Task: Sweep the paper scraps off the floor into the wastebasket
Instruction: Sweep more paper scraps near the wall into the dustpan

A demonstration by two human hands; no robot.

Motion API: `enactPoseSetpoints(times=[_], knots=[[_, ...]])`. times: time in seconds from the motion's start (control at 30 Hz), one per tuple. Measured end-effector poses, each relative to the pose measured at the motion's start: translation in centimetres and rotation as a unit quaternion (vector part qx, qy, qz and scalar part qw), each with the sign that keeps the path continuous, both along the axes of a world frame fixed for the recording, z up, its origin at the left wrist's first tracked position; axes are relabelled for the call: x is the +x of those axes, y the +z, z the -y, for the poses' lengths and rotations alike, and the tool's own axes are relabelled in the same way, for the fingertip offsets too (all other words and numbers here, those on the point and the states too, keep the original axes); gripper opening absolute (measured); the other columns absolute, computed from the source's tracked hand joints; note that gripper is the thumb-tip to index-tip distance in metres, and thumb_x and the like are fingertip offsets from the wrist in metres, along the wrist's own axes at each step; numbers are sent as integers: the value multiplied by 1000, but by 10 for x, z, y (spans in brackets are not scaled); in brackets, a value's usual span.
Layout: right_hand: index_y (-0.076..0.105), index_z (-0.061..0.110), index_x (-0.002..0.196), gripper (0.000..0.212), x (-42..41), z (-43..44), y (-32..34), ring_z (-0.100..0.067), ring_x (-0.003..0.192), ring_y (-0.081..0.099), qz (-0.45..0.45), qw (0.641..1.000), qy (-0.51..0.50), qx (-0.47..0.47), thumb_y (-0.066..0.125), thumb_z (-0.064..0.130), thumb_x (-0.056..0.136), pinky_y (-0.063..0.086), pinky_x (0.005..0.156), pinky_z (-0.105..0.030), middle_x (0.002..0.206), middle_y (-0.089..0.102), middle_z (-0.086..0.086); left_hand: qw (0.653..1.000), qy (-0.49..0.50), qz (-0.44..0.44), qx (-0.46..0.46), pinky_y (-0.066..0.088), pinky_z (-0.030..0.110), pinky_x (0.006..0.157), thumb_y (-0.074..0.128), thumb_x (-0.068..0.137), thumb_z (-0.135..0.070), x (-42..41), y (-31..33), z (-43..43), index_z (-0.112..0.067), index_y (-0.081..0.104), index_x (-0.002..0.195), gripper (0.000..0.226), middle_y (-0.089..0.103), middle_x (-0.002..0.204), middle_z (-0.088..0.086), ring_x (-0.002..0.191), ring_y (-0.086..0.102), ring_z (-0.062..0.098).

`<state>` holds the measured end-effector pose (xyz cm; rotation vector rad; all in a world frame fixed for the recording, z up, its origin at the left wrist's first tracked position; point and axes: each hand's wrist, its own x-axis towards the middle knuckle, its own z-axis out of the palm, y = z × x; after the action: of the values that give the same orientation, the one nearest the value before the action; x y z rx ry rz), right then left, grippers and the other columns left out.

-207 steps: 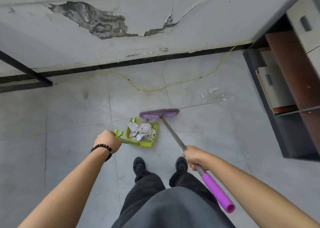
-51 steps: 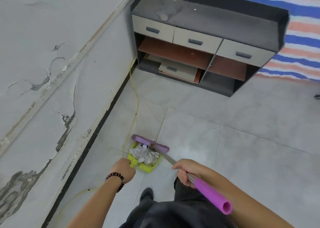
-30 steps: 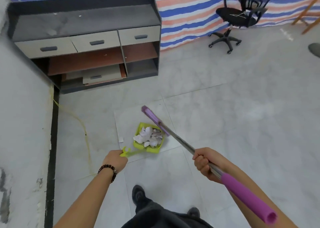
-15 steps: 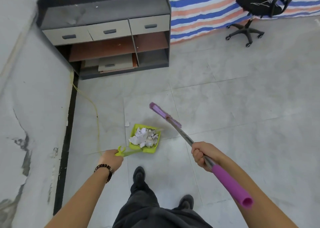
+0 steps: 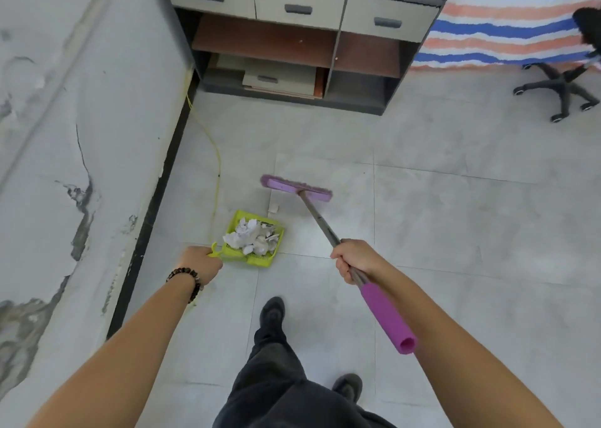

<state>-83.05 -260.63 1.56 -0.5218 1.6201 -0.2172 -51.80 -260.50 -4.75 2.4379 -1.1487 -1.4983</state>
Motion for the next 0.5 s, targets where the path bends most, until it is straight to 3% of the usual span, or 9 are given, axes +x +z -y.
enactPoseSetpoints(times=[0.07, 0.13, 0.23, 0.37, 0.5], knots=[[44, 9, 81, 14, 27, 33, -17, -16, 33, 39, -25, 1000, 15, -7, 45, 10, 95, 34, 38, -20, 39, 45, -5, 999, 28, -17, 18, 28, 20, 45, 57, 81, -6, 17, -3, 24, -9, 60, 82, 4, 38, 59, 7, 46, 31, 19], [42, 9, 82, 15, 49, 58, -36, -14, 28, 40, -37, 999, -3, 5, 39, 13, 97, 33, 35, -16, 38, 45, -4, 997, 53, -45, 45, 27, 19, 44, 58, 84, -9, 31, -3, 46, -9, 53, 76, 9, 39, 58, 8, 44, 31, 19], [44, 7, 85, 16, 73, 72, -52, -11, 22, 40, -42, 998, -16, 40, 34, 8, 97, 31, 31, -12, 35, 45, -4, 981, 115, -108, 113, 29, 17, 37, 55, 91, -13, 39, 5, 69, -11, 51, 81, 11, 48, 62, 6, 44, 36, 16], [48, -3, 107, 24, 95, 43, -59, -18, 30, 42, -69, 990, 99, 69, 29, 4, 95, 35, 36, -21, 47, 46, -10, 942, 183, -217, 179, 30, 14, 32, 53, 93, -10, 38, 9, 86, -13, 51, 90, 5, 61, 72, 6, 34, 38, 9], [46, 2, 115, 25, 80, 12, -39, -16, 35, 41, -45, 979, 164, 116, 31, 9, 96, 38, 38, -23, 45, 47, -6, 945, 174, -218, 172, 26, 12, 31, 49, 92, -6, 20, 11, 96, -15, 49, 77, 18, 47, 60, 0, 28, 33, 5]])
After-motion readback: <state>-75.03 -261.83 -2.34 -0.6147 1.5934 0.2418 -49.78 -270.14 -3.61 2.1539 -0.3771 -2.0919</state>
